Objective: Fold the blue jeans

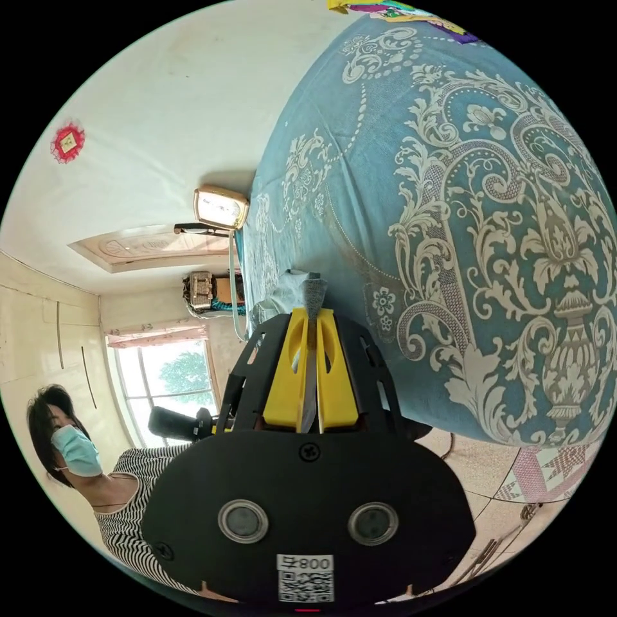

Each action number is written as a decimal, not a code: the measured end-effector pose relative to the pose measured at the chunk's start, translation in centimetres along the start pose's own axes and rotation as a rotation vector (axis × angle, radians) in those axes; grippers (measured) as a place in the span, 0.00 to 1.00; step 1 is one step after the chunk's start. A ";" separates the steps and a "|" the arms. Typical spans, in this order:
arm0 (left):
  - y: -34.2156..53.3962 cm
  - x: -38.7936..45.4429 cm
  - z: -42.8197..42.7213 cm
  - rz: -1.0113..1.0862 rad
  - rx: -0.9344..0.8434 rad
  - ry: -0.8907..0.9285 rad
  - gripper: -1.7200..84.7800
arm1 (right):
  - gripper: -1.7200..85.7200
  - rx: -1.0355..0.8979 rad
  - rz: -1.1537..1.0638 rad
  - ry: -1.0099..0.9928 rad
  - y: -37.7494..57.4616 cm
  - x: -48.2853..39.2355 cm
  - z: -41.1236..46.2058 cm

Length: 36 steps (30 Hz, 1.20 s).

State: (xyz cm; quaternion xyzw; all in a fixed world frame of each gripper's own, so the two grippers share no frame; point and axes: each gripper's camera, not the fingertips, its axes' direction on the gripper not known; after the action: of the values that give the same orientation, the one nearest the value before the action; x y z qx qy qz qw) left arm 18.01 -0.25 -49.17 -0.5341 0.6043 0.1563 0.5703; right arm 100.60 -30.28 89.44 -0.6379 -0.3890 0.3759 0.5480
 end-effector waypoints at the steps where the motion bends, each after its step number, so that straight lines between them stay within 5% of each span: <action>1: 0.5 -0.5 -2.2 -0.017 0.023 0.008 0.05 | 0.04 0.007 -0.013 -0.003 0.2 -1.0 0.4; 22: 18.5 -11.4 -44.5 -0.388 0.566 0.084 0.05 | 0.05 -0.081 -0.262 -0.089 0.4 -24.5 21.6; 36: 31.1 -21.5 -60.8 -0.687 0.629 0.070 0.05 | 0.05 -0.219 -0.225 0.098 -2.4 -31.7 42.1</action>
State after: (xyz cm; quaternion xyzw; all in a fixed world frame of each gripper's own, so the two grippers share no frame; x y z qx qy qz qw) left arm -44.08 -26.85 -25.53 -0.5094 0.4294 -0.2504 0.7024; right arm 49.12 -41.72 88.63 -0.6640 -0.4693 0.2360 0.5321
